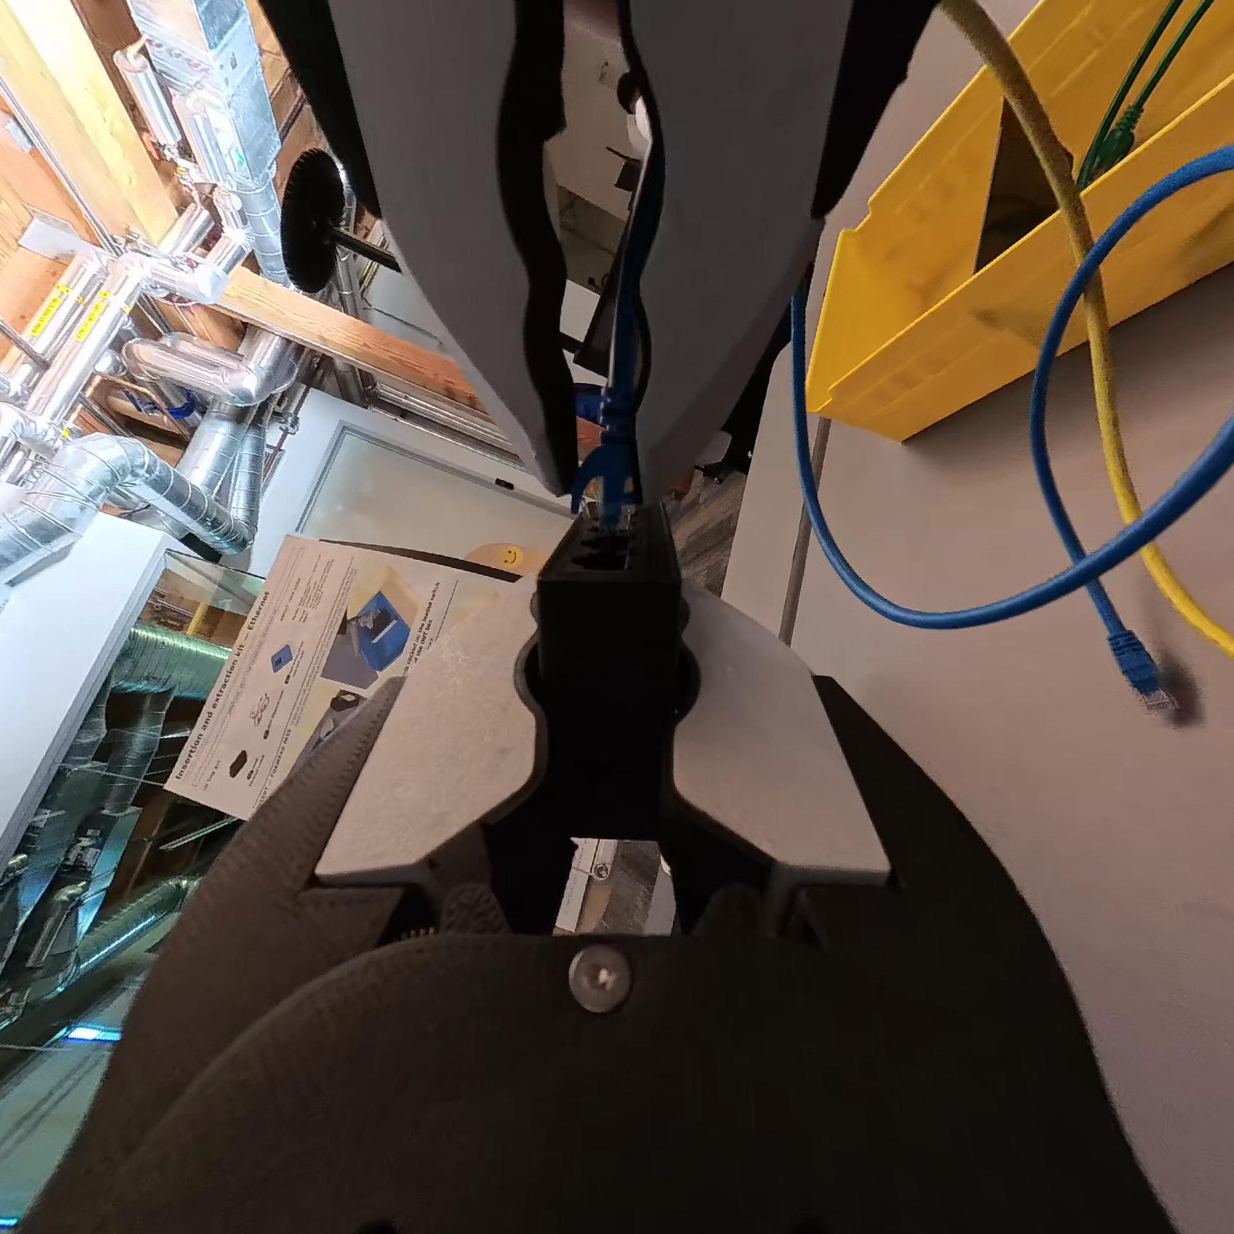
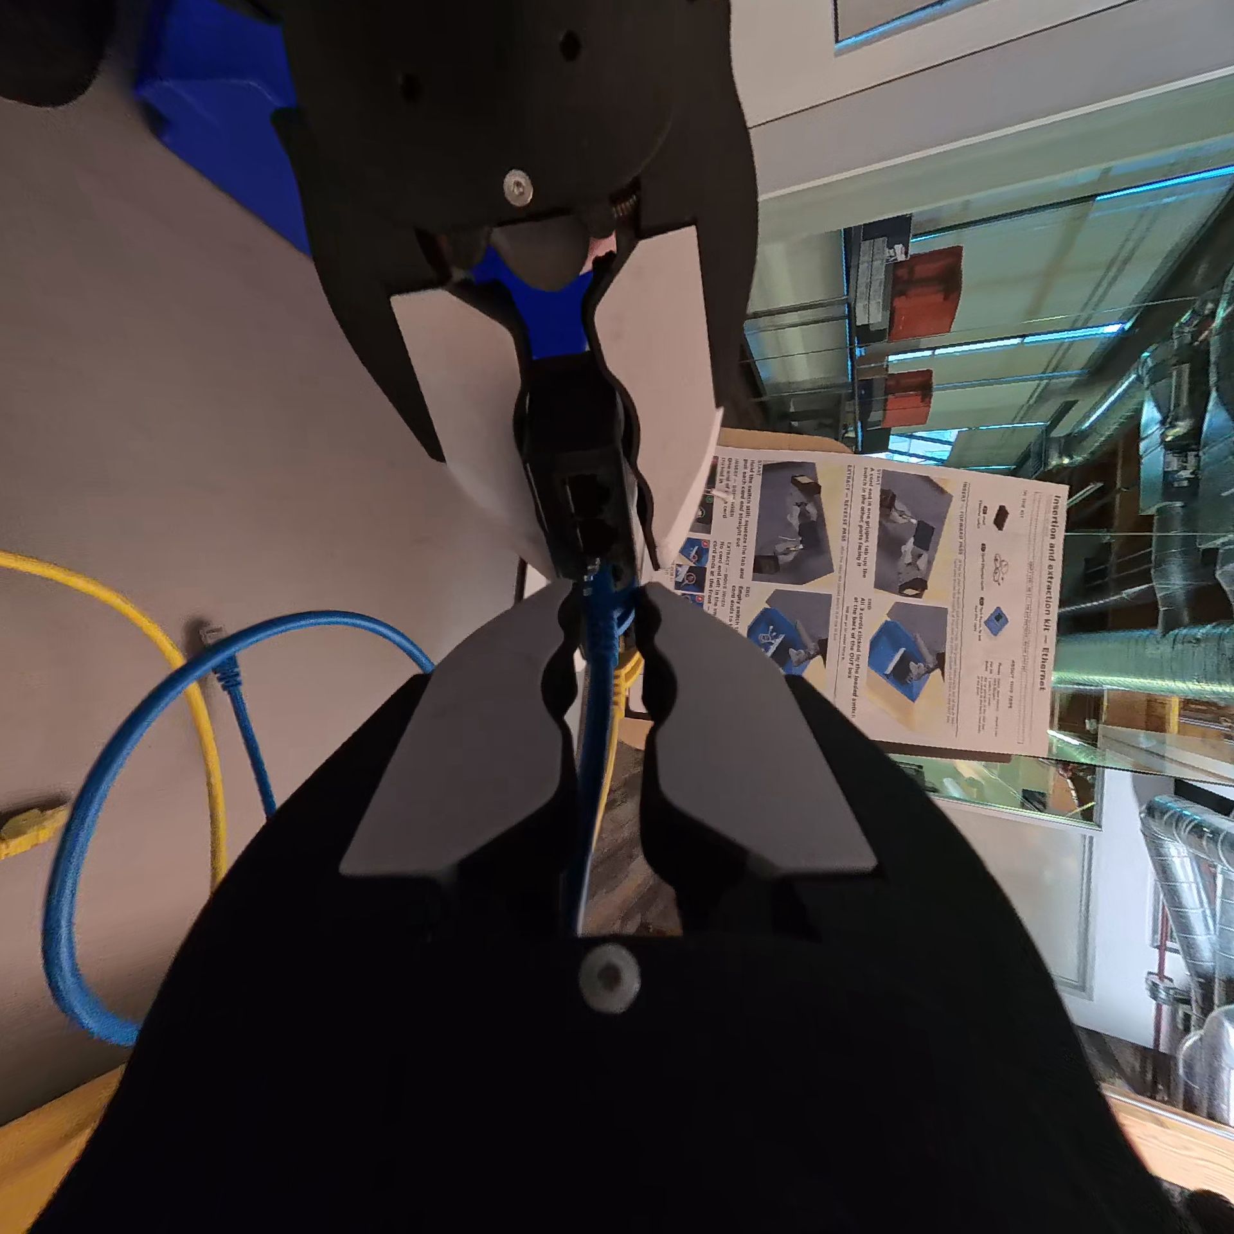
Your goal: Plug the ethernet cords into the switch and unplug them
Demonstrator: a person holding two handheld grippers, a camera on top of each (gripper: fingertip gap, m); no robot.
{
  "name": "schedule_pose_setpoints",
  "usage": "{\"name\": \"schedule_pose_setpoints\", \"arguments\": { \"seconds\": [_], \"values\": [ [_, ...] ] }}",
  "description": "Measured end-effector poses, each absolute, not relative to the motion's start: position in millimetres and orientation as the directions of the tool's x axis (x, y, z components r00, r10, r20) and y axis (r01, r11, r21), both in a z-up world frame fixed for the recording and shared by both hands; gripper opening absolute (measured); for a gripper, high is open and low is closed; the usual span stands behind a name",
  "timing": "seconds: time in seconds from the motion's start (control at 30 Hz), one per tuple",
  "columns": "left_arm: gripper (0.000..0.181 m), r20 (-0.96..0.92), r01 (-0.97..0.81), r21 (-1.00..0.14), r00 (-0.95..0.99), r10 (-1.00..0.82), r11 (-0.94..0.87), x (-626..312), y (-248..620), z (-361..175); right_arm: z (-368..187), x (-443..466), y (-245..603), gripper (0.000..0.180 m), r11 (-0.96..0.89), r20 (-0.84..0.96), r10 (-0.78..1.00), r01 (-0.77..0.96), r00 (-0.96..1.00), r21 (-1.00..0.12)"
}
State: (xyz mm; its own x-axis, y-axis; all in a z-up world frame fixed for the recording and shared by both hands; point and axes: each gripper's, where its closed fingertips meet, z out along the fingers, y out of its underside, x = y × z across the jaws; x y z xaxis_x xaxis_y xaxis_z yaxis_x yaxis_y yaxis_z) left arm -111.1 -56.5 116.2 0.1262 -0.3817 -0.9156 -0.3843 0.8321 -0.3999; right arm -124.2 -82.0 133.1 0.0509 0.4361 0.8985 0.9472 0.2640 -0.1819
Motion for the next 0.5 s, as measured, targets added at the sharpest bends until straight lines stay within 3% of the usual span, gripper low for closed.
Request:
{"name": "schedule_pose_setpoints", "arguments": {
  "seconds": [0.17, 0.37, 0.5],
  "values": [
    [0.032, -0.924, -0.398, -0.379, 0.119, -0.363, 0.835, -111, -60, 116, 133, -124, -84, 0.015, 0.274, 0.905, 0.425, 0.95, 0.021, -0.151],
    [0.029, -0.954, -0.425, -0.299, 0.11, -0.279, 0.855, -106, -65, 116, 127, -119, -88, 0.014, 0.286, 0.909, 0.405, 0.958, -0.093, -0.03],
    [0.03, -0.957, -0.398, -0.288, 0.142, -0.252, 0.871, -103, -72, 121, 131, -118, -98, 0.014, 0.294, 0.884, 0.453, 0.956, -0.115, -0.026]
  ]
}}
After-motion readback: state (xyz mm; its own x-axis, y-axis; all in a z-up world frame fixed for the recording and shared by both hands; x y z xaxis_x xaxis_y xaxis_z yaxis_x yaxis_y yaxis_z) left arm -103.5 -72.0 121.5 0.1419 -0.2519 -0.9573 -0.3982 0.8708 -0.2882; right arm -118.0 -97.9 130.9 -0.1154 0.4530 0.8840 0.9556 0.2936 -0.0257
